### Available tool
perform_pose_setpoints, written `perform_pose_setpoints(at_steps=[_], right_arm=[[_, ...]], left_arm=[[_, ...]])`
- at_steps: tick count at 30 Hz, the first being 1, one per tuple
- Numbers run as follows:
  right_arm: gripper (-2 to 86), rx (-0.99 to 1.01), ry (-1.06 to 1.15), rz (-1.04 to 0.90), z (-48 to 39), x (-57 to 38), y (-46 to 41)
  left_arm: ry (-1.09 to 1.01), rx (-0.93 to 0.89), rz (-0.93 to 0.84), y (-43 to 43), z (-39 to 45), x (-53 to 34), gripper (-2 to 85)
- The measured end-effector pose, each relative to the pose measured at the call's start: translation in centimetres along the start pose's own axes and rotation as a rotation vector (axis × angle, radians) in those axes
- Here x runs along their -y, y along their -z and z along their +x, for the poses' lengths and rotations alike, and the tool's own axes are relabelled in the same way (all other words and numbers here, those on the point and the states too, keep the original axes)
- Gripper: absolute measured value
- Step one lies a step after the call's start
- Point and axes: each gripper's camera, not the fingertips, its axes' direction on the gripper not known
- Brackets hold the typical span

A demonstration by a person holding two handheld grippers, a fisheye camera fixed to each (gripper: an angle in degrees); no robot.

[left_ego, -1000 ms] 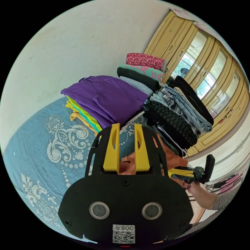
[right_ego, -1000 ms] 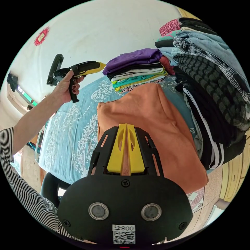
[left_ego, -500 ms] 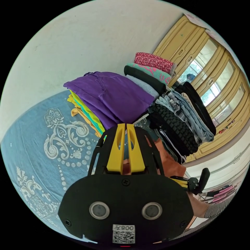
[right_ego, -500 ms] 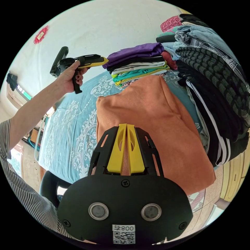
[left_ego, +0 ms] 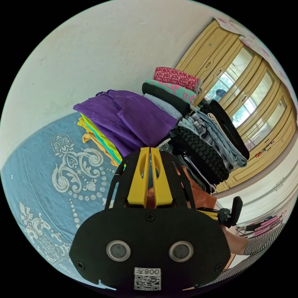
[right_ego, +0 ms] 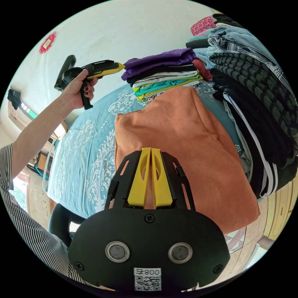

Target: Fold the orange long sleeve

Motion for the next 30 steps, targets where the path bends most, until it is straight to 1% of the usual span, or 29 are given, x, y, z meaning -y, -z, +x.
perform_pose_setpoints(at_steps=[4,7,11,13,15,18,19,22,23,24,26,28,30], right_arm=[[0.1,-0.005,-0.001,-0.003,0.5,-0.2,0.0],[0.1,-0.006,0.0,-0.012,1.0,-0.4,-0.1],[0.3,0.0,-0.005,-0.015,1.9,-0.7,-0.1],[0.6,0.004,-0.012,-0.003,2.4,-0.8,0.4],[1.1,0.03,-0.031,0.048,3.3,-1.3,2.1],[2.8,0.031,-0.071,0.099,5.4,-2.5,4.9],[3.3,0.027,-0.081,0.11,6.0,-2.9,5.5],[5.5,-0.024,-0.18,0.161,9.9,-5.5,8.5],[6.6,-0.055,-0.237,0.174,11.7,-6.7,9.3],[7.9,-0.066,-0.301,0.176,13.7,-7.9,9.9],[9.0,-0.017,-0.395,0.184,16.8,-9.6,10.3],[9.9,0.043,-0.476,0.179,19.7,-10.9,10.0],[9.4,0.147,-0.552,0.192,22.6,-12.2,9.4]], left_arm=[[0.019,-0.026,0.015,0.1,-1.6,-0.1,0.3],[0.018,-0.008,-0.007,-0.8,-2.6,-0.3,0.5],[0.05,-0.033,-0.041,-2.3,-4.5,-1.1,1.2],[0.072,-0.035,-0.038,-2.4,-5.5,-2.3,1.9],[0.081,-0.054,-0.048,-2.5,-6.5,-4.4,3.4],[0.165,-0.183,-0.108,-3.2,-8.4,-10.3,7.7],[0.206,-0.263,-0.156,-3.9,-8.9,-13.3,9.2],[0.341,-0.437,-0.278,-5.9,-9.3,-20.9,11.9],[0.409,-0.511,-0.331,-7.0,-9.2,-23.6,12.6],[0.438,-0.548,-0.348,-7.6,-9.1,-24.7,12.9],[0.489,-0.65,-0.386,-9.4,-8.2,-27.2,13.9],[0.484,-0.702,-0.415,-10.8,-7.5,-27.6,14.5],[0.482,-0.741,-0.43,-12.0,-7.1,-27.5,15.1]])
